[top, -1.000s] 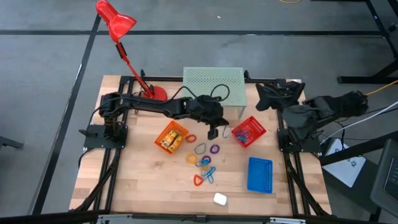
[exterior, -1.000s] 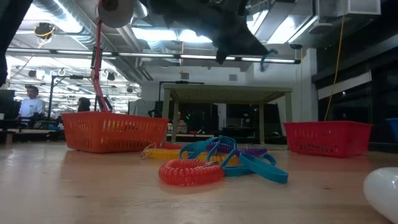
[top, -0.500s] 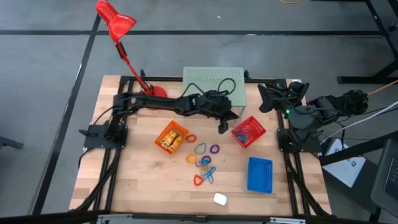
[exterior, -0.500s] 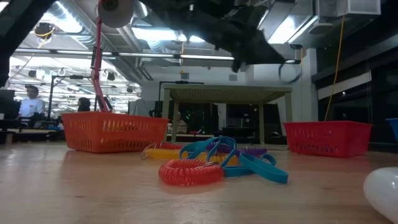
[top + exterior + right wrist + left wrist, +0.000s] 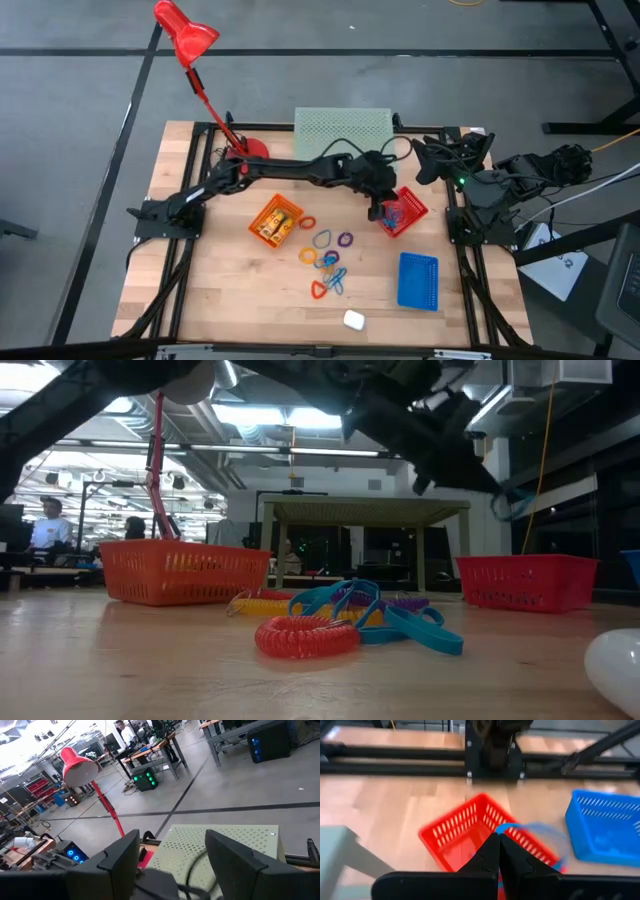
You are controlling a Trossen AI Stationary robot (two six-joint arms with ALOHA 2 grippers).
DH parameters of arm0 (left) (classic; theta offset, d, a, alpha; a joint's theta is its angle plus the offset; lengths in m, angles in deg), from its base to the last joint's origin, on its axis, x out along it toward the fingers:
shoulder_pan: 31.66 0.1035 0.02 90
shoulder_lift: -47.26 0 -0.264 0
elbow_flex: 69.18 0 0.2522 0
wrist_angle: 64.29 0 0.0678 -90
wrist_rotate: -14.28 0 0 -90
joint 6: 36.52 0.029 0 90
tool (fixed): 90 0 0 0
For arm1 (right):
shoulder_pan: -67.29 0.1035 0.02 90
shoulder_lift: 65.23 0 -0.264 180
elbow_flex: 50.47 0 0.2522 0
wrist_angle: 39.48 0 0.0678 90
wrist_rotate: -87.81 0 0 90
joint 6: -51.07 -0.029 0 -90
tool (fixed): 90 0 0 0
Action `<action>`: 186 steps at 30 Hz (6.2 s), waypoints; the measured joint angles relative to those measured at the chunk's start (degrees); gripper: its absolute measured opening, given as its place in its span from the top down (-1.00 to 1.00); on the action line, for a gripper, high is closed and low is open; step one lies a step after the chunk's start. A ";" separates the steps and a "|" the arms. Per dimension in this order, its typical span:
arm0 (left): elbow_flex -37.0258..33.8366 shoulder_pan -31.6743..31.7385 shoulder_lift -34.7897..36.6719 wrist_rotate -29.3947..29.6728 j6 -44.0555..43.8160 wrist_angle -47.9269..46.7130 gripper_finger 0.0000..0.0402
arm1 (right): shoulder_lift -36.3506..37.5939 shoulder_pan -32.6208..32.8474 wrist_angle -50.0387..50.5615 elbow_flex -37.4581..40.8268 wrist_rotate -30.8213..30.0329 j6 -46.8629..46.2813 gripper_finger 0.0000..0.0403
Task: Pick & Place Office Desk Supplies
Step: Put the blue rubber band into the red bin
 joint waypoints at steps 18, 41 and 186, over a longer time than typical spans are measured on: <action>0.37 -0.99 -1.60 -0.19 -0.05 2.49 0.58 | -0.02 0.00 0.26 0.00 1.31 0.41 -0.14; 4.02 -5.14 9.92 1.38 0.57 -6.63 0.29 | -0.04 0.69 0.20 0.00 1.46 0.83 -0.14; -37.41 -6.51 29.28 -4.52 -17.98 26.85 0.99 | -1.49 8.16 -33.38 0.09 28.62 47.71 -0.14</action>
